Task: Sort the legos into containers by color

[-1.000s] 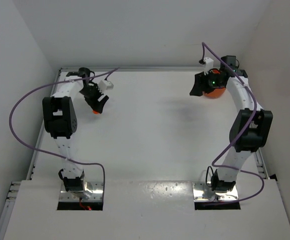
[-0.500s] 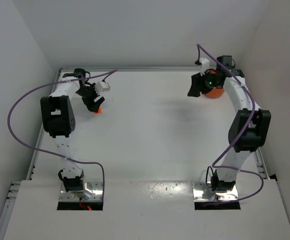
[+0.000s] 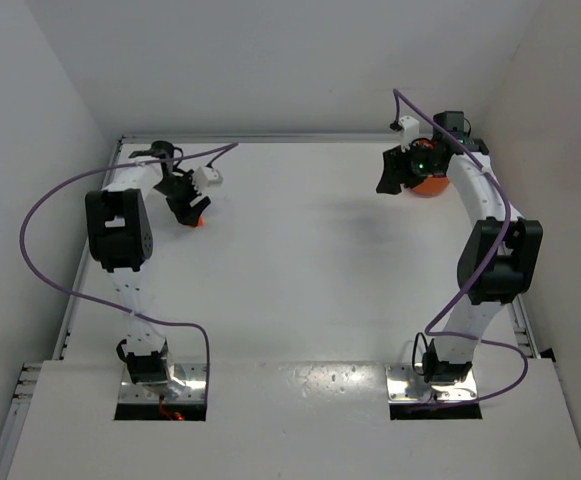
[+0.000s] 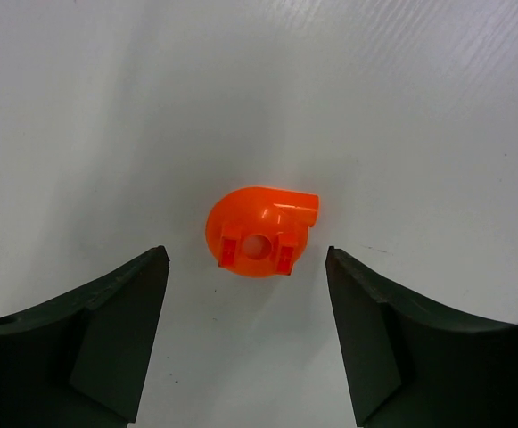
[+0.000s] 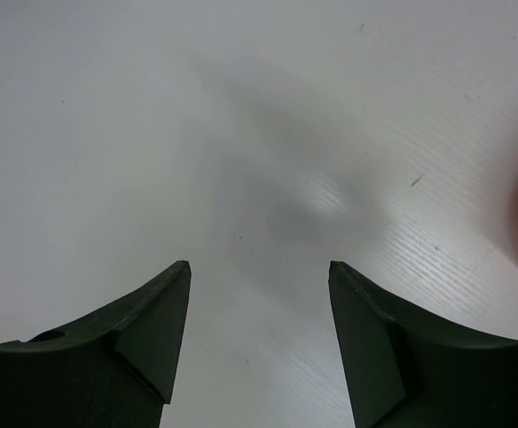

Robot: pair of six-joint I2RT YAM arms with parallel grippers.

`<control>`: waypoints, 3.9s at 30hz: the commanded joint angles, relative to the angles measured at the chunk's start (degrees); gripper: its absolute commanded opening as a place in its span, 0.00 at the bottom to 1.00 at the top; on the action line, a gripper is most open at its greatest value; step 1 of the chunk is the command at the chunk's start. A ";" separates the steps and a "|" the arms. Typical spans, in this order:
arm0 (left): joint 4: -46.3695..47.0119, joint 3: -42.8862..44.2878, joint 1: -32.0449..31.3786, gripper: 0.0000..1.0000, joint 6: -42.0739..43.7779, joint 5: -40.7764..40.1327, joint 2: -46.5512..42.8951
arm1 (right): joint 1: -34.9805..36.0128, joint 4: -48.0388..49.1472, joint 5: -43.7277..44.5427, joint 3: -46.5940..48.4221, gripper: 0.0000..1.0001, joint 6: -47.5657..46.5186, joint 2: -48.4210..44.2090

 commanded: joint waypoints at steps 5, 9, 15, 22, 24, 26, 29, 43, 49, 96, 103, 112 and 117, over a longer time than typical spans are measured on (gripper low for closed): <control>1.71 -0.83 0.17 0.77 1.55 0.72 1.02 | 0.46 0.45 0.14 2.52 0.64 -1.18 -0.99; 4.52 -2.75 0.17 0.75 1.02 0.20 1.02 | 0.46 0.45 0.14 2.52 0.64 -1.18 -0.46; 6.37 -5.30 -0.36 0.74 1.02 -1.38 0.50 | 0.46 0.45 0.67 3.04 0.64 -1.18 -0.46; 9.10 -8.73 -0.89 0.67 0.49 -1.39 -0.73 | 0.46 0.45 1.20 3.04 0.64 -1.18 -0.46; 9.10 -9.53 -1.41 0.62 1.11 -1.39 -1.26 | 0.46 0.45 1.20 3.04 0.64 -1.18 -0.46; 9.63 -11.28 -1.94 0.59 1.63 -1.39 -1.88 | 0.46 0.45 1.20 2.52 0.64 -1.18 -0.46; 9.63 -12.77 -1.94 0.55 2.16 -0.77 -2.93 | 0.46 0.45 1.20 1.82 0.64 -1.18 -0.46; 9.63 -18.05 -3.08 0.32 -3.99 11.44 -12.94 | 1.51 5.89 -14.53 -5.21 0.64 11.39 -2.13; 9.63 -20.42 -7.20 0.26 -9.61 18.12 -19.97 | 2.04 19.39 -23.05 -9.52 0.64 32.42 -0.99; 30.81 -34.40 3.51 0.55 -51.45 14.70 -37.47 | 34.47 31.92 -8.21 19.83 0.48 51.21 36.89; 29.58 -34.93 4.65 0.55 -50.40 14.70 -38.00 | 36.32 32.44 -6.98 20.88 0.46 52.96 39.26; 29.05 -36.51 6.23 0.55 -49.34 14.70 -38.62 | 36.85 31.92 -4.26 21.41 0.45 54.11 40.94; 29.05 -36.51 6.75 0.55 -48.81 14.70 -38.62 | 37.37 31.92 -3.02 21.94 0.40 54.72 42.08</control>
